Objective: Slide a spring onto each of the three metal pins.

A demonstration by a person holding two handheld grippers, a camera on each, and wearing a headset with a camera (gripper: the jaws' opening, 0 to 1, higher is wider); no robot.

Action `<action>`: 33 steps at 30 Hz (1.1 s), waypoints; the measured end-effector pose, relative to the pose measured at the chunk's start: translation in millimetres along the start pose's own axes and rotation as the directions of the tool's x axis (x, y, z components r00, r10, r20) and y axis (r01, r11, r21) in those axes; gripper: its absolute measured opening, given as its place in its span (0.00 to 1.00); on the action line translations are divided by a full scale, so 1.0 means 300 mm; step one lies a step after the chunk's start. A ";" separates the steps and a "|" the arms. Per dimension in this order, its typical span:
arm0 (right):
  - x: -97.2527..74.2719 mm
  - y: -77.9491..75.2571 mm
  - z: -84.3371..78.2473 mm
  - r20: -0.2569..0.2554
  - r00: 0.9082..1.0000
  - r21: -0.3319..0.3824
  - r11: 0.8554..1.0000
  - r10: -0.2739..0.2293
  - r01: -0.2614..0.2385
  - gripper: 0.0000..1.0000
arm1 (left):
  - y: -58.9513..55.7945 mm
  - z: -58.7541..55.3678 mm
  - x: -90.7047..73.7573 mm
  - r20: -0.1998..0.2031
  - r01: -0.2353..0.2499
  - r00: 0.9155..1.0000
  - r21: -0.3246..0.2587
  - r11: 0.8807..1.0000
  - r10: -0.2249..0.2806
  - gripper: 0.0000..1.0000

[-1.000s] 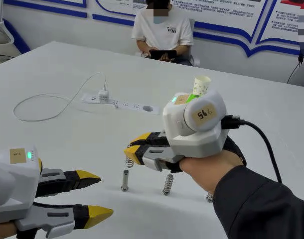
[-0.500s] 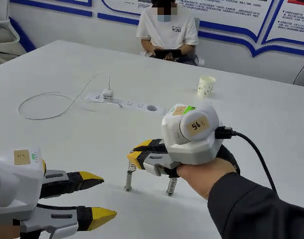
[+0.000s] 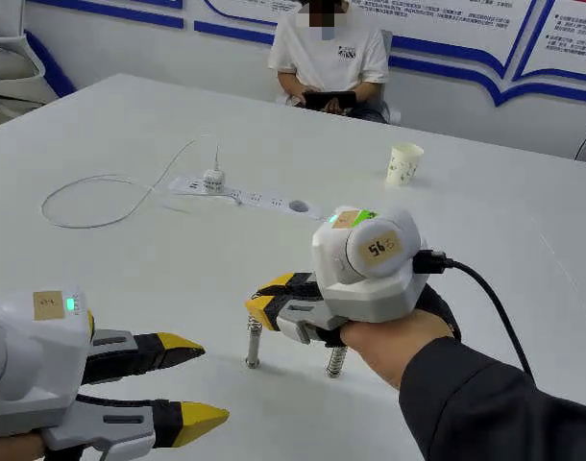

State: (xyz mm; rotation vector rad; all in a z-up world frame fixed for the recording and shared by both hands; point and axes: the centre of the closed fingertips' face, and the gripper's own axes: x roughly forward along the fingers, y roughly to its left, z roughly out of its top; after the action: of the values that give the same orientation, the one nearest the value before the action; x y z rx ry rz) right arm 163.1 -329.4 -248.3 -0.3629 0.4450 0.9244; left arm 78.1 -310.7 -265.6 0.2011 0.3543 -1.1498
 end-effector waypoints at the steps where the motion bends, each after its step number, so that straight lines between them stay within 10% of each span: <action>1: 0.001 -0.002 -0.001 0.000 1.000 0.000 1.000 -0.002 0.002 0.11 | 0.000 -0.001 0.000 -0.001 0.000 1.000 0.000 1.000 0.000 0.43; 33: 0.077 0.011 -0.131 -0.064 0.998 0.033 0.999 0.013 -0.011 0.11 | 0.008 -0.023 0.003 -0.013 -0.007 1.000 -0.021 1.000 0.006 0.42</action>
State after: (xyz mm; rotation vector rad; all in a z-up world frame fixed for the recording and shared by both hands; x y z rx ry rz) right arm 164.3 -330.7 -293.9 -0.3615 0.5214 0.9182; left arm 79.5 -308.1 -272.4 0.1911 0.3763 -1.1384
